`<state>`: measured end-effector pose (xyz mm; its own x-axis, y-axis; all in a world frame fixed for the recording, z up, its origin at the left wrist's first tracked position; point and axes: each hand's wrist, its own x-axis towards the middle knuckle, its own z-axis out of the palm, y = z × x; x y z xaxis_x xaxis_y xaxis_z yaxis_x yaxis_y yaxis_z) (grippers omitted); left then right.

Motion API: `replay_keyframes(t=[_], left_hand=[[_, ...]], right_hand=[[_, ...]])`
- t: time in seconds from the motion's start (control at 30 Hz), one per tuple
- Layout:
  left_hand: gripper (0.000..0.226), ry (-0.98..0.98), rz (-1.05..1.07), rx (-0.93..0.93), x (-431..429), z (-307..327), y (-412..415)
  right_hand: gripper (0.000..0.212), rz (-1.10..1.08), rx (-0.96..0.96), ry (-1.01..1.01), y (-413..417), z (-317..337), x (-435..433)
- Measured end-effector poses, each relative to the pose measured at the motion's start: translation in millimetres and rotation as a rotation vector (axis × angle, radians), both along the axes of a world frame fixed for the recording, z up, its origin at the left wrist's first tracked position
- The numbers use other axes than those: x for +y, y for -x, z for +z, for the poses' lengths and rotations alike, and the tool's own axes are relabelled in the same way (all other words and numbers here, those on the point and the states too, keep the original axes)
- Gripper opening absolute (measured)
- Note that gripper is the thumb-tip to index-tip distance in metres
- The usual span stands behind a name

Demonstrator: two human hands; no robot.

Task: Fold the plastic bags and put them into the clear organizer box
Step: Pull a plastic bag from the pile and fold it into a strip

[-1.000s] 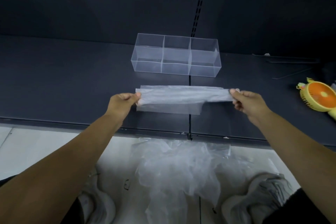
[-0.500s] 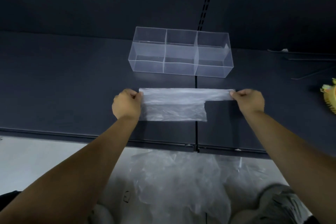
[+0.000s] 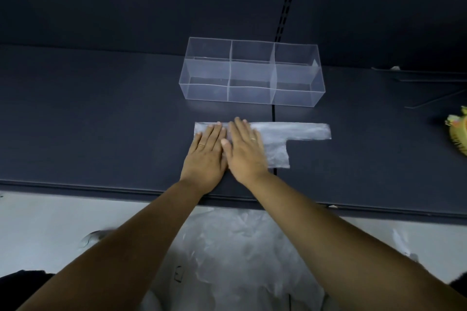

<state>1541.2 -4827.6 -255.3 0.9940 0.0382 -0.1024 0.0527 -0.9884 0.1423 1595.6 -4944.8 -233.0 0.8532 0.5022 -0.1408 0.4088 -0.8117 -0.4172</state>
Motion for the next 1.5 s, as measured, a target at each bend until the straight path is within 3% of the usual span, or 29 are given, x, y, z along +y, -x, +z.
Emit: replay_keyframes(t=[0.07,0.3,0.4,0.5,0.6,0.7,0.8,0.9,0.97,1.07,1.1,1.2,1.27,1.33,1.4,1.5], left_hand=[[0.067,-0.016,0.007,0.003,4,1,1],[0.088,-0.033,0.133,0.036,20,9,10],[0.083,-0.008,0.169,-0.033,19,18,17],[0.071,0.133,-0.006,-0.133,0,28,22],[0.071,0.211,-0.17,-0.087,-27,32,23],[0.075,0.199,-0.182,-0.036,-43,25,22],[0.077,0.194,-0.125,-0.016,-50,21,22],[0.066,0.197,-0.049,-0.074,-52,20,19],[0.044,0.164,-0.034,-0.17,-53,26,16],[0.016,0.136,-0.058,-0.358,-58,37,17],[0.017,0.126,-0.064,-0.359,-59,40,20],[0.027,0.022,-0.101,-0.281,-66,46,27],[0.03,-0.011,-0.131,-0.251,-70,51,31],[0.029,-0.018,-0.151,-0.236,-73,53,36],[0.025,-0.004,-0.118,-0.22,-71,54,42],[0.004,0.184,0.0,-0.21,-48,48,50]], right_hand=[[0.063,0.006,-0.069,0.146,-12,-11,-26],[0.067,-0.18,-0.109,0.346,-52,-11,-141],[0.065,-0.226,-0.237,0.219,-45,6,-159],[0.046,-0.066,-0.308,-0.034,-25,22,-151],[0.026,0.084,-0.228,-0.053,-8,20,-137],[0.007,0.028,-0.189,-0.082,-4,18,-128],[0.004,-0.021,-0.132,-0.057,-6,16,-122],[0.008,-0.088,0.077,-0.137,-10,26,-122],[0.01,-0.112,0.248,-0.209,-11,38,-130],[0.003,-0.096,0.219,-0.131,-8,51,-144],[0.011,-0.094,0.135,-0.08,-6,54,-146],[0.068,0.065,-0.072,0.009,8,58,-138],[0.076,0.233,-0.143,0.073,22,51,-124],[0.052,0.271,-0.194,0.084,32,38,-113],[0.017,0.164,-0.222,-0.034,33,31,-111],[0.007,-0.077,-0.006,-0.273,21,30,-124]])
